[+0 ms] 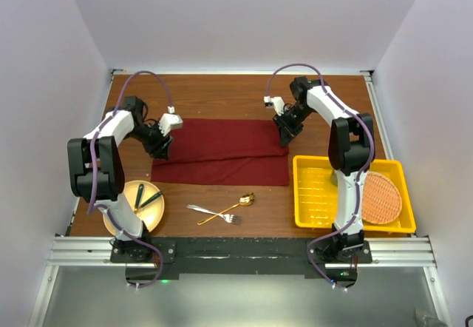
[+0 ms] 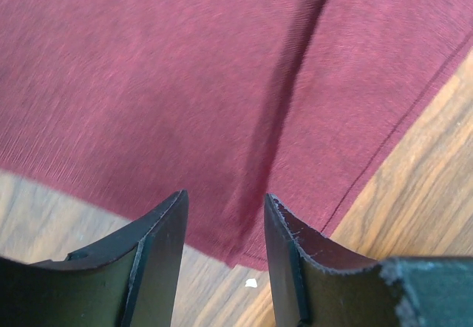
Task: Fold the napkin into a case and place the utensils inside
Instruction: Pick up the rectangle-folded napkin from the center of the board.
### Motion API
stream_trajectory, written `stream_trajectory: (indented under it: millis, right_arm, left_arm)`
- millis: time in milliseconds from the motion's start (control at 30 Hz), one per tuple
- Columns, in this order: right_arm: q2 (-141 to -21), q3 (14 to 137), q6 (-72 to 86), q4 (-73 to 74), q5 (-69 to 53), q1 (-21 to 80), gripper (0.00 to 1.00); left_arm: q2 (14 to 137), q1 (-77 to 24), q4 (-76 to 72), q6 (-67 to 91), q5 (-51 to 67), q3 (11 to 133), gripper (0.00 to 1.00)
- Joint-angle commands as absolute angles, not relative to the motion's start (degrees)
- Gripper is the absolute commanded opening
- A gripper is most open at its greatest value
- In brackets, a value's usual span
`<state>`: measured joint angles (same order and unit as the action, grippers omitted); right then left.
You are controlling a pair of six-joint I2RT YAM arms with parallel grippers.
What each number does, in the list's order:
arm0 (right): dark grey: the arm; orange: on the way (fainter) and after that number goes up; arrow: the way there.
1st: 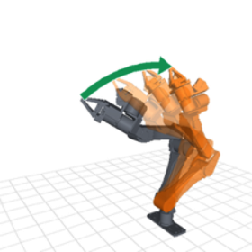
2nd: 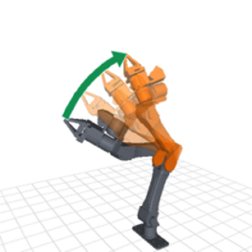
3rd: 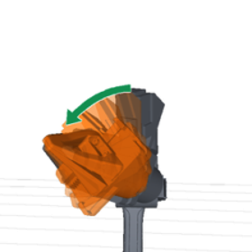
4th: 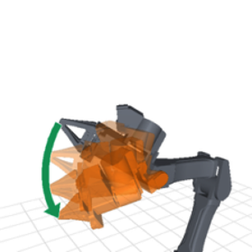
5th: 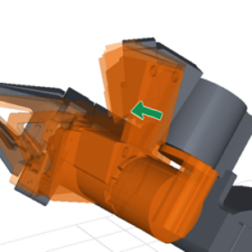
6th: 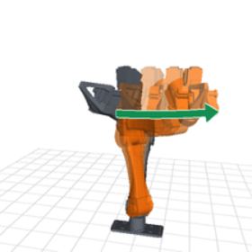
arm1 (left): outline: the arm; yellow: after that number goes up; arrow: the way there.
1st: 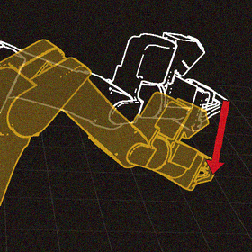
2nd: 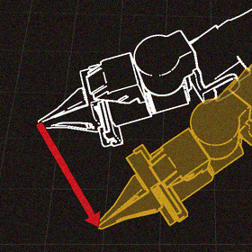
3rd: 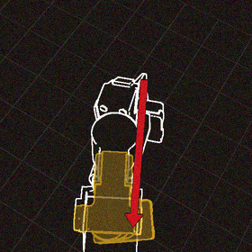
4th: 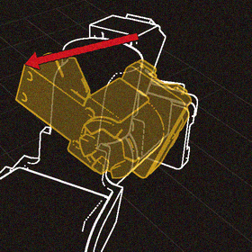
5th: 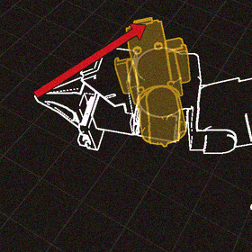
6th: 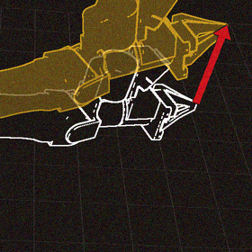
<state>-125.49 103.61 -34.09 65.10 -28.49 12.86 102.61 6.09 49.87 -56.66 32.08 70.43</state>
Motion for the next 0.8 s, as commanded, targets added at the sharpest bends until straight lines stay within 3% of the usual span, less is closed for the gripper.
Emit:
stream_trajectory:
  millis: [0, 167, 533, 700, 767]
  right_arm:
    - [-121.47, 102.66, -38.84, 68.38, -29.71, 13.27, 0.11]
    - [-121.11, 101.95, -40.96, 70.22, -30.06, 13.62, 0.28]
    - [-120.41, 102.48, -41.31, 68.47, -26.46, 15.47, 0.47]
    - [-120.85, 105.29, -40.69, 67.59, -25.58, 15.82, 0.46]
    - [-121.02, 106.25, -40.96, 68.11, -25.75, 15.73, 0.40]
  left_arm:
    - [101.95, 4.57, 51.86, -62.31, 30.68, 70.41, 0.50]
    - [101.34, 3.61, 52.03, -64.95, 28.66, 68.65, 0.49]
    - [98.88, 1.76, 49.40, -66.71, 26.11, 64.07, 0.43]
    - [98.17, 1.85, 48.69, -66.62, 25.84, 63.63, 0.34]
    - [97.91, 1.85, 48.60, -66.80, 25.75, 63.63, 0.29]
